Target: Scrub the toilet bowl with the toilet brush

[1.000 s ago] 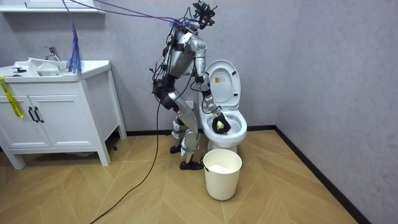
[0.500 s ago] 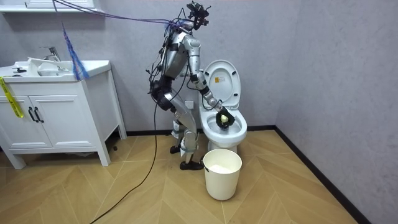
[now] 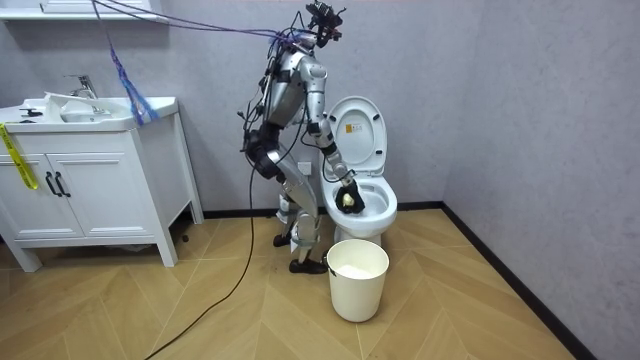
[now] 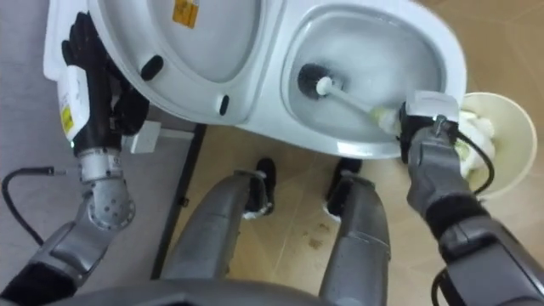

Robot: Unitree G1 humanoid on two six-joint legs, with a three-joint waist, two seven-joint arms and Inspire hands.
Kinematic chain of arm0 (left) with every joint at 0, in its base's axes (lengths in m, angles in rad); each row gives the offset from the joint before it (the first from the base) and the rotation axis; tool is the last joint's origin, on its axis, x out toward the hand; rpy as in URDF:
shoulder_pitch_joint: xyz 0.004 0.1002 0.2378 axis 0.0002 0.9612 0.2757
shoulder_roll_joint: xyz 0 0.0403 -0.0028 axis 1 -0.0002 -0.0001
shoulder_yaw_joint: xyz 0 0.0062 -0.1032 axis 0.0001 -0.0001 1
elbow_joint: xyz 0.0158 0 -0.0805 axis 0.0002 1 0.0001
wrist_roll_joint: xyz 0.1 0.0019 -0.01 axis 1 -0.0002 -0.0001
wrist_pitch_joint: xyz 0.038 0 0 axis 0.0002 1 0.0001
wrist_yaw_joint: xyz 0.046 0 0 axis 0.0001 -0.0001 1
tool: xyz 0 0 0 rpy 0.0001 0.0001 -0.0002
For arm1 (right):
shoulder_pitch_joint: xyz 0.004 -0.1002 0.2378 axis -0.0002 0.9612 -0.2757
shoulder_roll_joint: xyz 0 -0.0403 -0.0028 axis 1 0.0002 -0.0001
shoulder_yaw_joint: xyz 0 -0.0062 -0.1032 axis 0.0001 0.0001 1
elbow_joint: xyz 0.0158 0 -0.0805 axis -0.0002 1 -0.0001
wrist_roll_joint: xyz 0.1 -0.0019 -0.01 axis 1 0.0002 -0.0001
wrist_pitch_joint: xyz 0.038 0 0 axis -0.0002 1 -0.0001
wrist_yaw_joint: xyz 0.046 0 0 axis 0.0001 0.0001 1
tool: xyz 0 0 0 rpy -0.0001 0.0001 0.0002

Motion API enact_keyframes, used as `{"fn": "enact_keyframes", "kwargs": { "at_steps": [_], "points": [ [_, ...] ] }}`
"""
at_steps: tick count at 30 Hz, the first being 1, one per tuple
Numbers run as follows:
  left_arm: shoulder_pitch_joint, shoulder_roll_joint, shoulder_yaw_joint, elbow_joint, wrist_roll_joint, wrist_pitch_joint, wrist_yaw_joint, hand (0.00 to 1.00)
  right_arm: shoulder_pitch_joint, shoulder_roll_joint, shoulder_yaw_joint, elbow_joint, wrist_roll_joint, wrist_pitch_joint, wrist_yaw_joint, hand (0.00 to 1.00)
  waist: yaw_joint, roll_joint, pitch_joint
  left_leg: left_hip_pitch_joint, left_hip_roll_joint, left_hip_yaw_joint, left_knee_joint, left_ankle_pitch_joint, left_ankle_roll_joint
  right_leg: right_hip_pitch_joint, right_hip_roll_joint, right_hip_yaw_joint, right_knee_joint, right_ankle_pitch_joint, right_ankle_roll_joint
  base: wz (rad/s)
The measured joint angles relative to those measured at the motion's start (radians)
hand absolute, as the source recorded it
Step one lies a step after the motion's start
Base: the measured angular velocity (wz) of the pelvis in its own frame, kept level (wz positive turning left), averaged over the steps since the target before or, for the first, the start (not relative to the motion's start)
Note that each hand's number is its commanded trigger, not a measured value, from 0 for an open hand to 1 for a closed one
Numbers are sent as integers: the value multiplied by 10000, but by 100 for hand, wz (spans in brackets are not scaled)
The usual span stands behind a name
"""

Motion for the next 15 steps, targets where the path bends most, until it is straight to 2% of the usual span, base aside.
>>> {"fn": "enact_keyframes", "kwargs": {
  "at_steps": [1,3,6,8,11,15],
  "points": [
    [-48,31,4,-62,187,2,-62,0,-38,-118,-99,206,234,-338,2,100,-89,-91,38,-59,-138,-8,28,26,44,-96,-152,14,165,-46,58,33],
    [-115,-12,3,-149,413,19,-156,0,-71,-230,-237,360,122,-641,14,100,-81,-191,82,-108,-310,17,46,93,157,-210,-339,43,306,-53,100,16],
    [-175,-5,-47,-214,637,19,-433,0,-104,-315,-217,472,-417,-707,34,100,-51,-187,82,-138,-439,98,82,111,274,-253,-476,134,341,-49,187,4],
    [-206,-23,-99,-214,774,19,-526,0,-95,-298,-42,445,-894,-619,-9,100,45,-157,72,-133,-425,126,88,130,318,-222,-423,128,219,44,247,-8],
    [-216,-39,-256,-201,764,6,-546,0,319,-192,11,-274,-1833,-19,-68,100,211,75,48,-151,-240,175,198,96,378,-88,-231,76,-57,236,290,-17],
    [77,-99,-270,-168,460,6,-429,0,954,21,-7,-1331,-2845,949,-324,100,137,569,-155,-233,-67,165,162,65,420,78,-79,-134,-477,423,277,-13]
  ]
}}
